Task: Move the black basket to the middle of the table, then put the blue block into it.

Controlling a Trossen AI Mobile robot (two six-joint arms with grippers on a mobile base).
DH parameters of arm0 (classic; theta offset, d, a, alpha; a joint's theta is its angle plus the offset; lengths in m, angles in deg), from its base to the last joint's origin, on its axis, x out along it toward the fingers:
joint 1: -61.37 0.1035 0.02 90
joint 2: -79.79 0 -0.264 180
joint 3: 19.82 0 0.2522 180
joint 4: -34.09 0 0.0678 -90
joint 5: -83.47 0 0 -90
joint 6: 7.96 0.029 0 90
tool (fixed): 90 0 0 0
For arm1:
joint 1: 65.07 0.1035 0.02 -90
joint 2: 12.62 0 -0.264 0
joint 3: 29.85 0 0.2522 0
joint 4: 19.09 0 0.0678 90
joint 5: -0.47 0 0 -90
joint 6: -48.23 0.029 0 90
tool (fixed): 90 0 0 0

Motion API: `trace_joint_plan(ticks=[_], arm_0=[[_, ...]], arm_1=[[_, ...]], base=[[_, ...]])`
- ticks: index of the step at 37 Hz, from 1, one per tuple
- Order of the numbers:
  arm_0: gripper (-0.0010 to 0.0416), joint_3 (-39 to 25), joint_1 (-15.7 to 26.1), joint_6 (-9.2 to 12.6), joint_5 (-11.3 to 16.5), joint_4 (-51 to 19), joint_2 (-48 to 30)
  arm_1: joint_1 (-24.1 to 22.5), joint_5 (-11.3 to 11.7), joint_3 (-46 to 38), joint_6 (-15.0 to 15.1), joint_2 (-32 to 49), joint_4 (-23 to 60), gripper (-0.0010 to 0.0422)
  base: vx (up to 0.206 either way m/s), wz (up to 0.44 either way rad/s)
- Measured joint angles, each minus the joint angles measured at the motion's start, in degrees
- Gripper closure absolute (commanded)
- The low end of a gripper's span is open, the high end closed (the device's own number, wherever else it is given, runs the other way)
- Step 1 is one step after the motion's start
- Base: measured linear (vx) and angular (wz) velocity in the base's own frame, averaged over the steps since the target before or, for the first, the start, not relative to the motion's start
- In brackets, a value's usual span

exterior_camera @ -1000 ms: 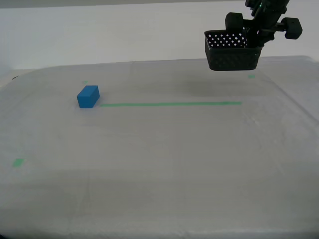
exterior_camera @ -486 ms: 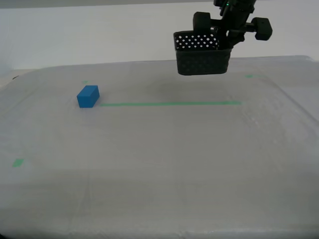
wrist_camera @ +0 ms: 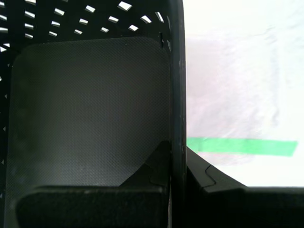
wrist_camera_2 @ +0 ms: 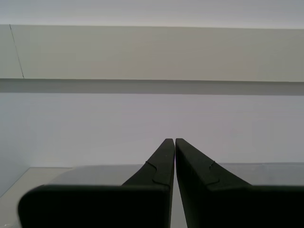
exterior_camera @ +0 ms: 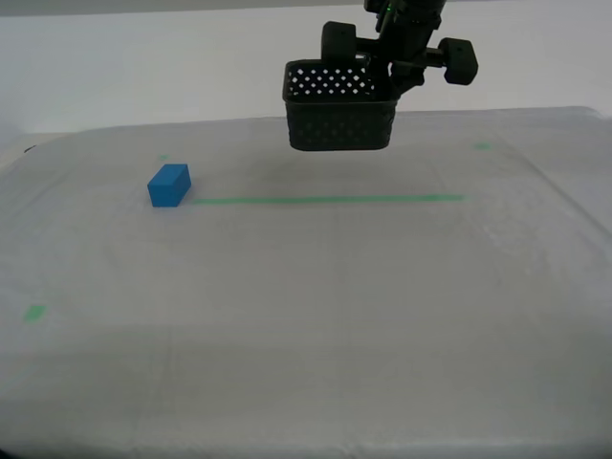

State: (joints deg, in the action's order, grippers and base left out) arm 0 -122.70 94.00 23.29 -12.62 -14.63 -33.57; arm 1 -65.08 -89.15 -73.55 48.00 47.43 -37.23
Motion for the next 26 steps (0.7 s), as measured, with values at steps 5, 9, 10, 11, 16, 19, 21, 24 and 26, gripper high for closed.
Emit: trace_joint_plan(ticks=[5,9,10,11,16,19,21,24,26], arm_0=[[0.0406,0.00,1.55,1.64,0.00,0.48,-0.42],[0.0407,0.02,2.69,2.27,0.00,0.44,-1.25],[0.0406,0.00,2.97,2.47,0.00,0.44,-1.46],[0.0407,0.00,3.19,2.69,-0.02,0.46,-1.62],[0.0407,0.07,4.02,2.99,-0.48,0.50,-1.92],[0.0407,0.07,4.20,3.13,-0.90,0.83,-2.34],[0.0407,0.07,4.24,3.19,-0.94,0.74,-2.93],[0.0406,0.11,4.35,3.21,-0.94,0.70,-3.96],[0.0407,0.11,4.39,3.23,-1.01,0.72,-4.70]], arm_1=[[0.00,0.00,0.00,0.00,0.00,0.00,0.0412],[0.00,0.00,0.00,0.00,0.00,0.00,0.0412],[0.00,0.00,0.00,-0.02,0.00,0.00,0.0412],[0.00,0.00,0.00,0.00,0.00,0.00,0.0412],[0.00,0.00,0.00,0.00,0.00,0.07,0.0412],[0.00,0.00,0.02,-0.02,0.00,0.07,0.0412],[0.00,0.00,0.02,0.00,0.00,0.02,0.0412],[0.00,0.00,0.02,-0.02,0.00,0.04,0.0412],[0.00,0.00,0.02,0.00,0.00,0.04,0.0412]], base=[[0.000,0.000],[0.000,0.000],[0.000,0.000],[0.000,0.000],[0.000,0.000],[0.000,0.000],[0.000,0.000],[0.000,0.000],[0.000,0.000]])
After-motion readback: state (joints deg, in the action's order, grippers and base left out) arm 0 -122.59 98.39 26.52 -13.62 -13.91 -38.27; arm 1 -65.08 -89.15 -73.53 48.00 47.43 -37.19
